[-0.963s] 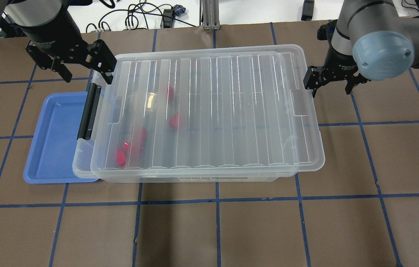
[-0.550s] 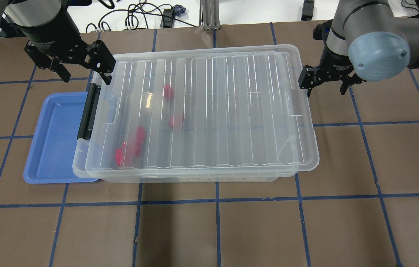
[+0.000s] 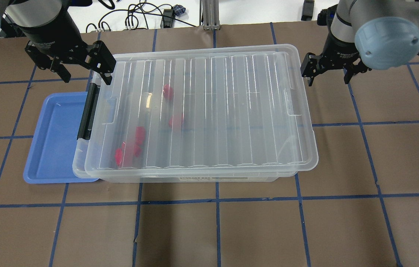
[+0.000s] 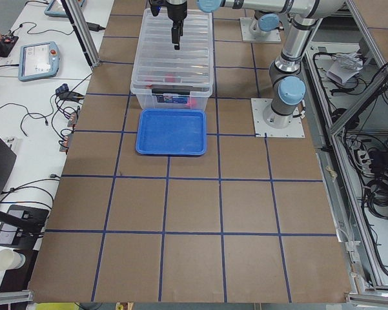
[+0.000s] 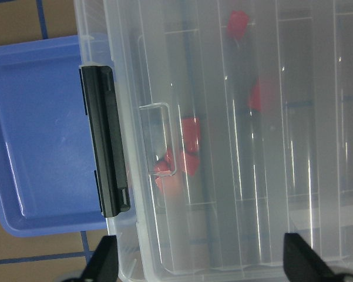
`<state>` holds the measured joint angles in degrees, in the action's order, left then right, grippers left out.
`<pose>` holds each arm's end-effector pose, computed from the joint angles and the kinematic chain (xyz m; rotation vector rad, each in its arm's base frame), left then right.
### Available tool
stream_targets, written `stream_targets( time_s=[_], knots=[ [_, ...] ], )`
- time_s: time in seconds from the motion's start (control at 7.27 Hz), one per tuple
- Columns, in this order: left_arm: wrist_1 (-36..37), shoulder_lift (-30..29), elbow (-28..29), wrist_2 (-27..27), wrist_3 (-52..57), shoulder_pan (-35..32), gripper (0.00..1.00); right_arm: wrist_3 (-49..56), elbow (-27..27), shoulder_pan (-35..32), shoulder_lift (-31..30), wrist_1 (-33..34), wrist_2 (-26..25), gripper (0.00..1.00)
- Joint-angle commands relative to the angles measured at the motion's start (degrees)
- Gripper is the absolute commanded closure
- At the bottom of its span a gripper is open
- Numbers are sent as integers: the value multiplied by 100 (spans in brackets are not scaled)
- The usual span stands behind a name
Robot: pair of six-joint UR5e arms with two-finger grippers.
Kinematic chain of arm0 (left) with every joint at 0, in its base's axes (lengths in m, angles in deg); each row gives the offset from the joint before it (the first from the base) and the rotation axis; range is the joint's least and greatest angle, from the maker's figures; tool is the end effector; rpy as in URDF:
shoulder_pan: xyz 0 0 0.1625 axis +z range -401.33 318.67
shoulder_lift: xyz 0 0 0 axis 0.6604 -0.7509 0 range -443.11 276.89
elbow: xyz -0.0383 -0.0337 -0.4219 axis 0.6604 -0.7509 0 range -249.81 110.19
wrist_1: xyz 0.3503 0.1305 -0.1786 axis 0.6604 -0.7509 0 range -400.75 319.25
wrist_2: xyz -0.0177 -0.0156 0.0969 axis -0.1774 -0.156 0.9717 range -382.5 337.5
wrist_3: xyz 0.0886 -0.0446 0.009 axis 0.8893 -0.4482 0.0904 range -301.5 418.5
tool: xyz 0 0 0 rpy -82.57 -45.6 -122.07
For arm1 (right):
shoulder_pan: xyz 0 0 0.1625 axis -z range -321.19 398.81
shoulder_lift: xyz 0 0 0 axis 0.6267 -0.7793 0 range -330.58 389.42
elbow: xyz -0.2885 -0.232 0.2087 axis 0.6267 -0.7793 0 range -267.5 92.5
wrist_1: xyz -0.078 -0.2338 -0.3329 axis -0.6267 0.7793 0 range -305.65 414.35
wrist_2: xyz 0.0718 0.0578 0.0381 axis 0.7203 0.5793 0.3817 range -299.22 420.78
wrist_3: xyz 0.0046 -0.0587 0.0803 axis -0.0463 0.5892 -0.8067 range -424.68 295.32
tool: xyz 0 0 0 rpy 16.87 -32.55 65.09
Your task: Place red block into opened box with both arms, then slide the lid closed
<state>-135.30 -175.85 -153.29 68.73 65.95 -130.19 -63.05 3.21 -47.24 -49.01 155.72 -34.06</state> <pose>-0.1210 -0.5126 0.5119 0.1720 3.1165 0.0235 0.0855 -0.5738 0.3945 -0.0611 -3.0572 -0.0308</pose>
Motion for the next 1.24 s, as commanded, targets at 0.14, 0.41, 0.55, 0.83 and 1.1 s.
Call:
stream_targets(
  time_s=[0.14,0.41,0.55,0.83,1.1],
  knots=[
    [182,-34,-11,9,-7,0,0,-265,-369,-9,-146,-906,289,0],
    [217,-34,-20,9,-42,26,0,-637,-299,-114,-479,-1256,308,0],
    [218,-34,-20,9,-50,35,0,-646,-351,-114,-733,-1259,308,0],
    [218,1,-98,0,-277,35,0,-585,-246,-114,-998,-1365,317,0],
    [218,1,-99,0,-341,26,0,-558,-220,-114,-1122,-1662,317,0]
  ],
)
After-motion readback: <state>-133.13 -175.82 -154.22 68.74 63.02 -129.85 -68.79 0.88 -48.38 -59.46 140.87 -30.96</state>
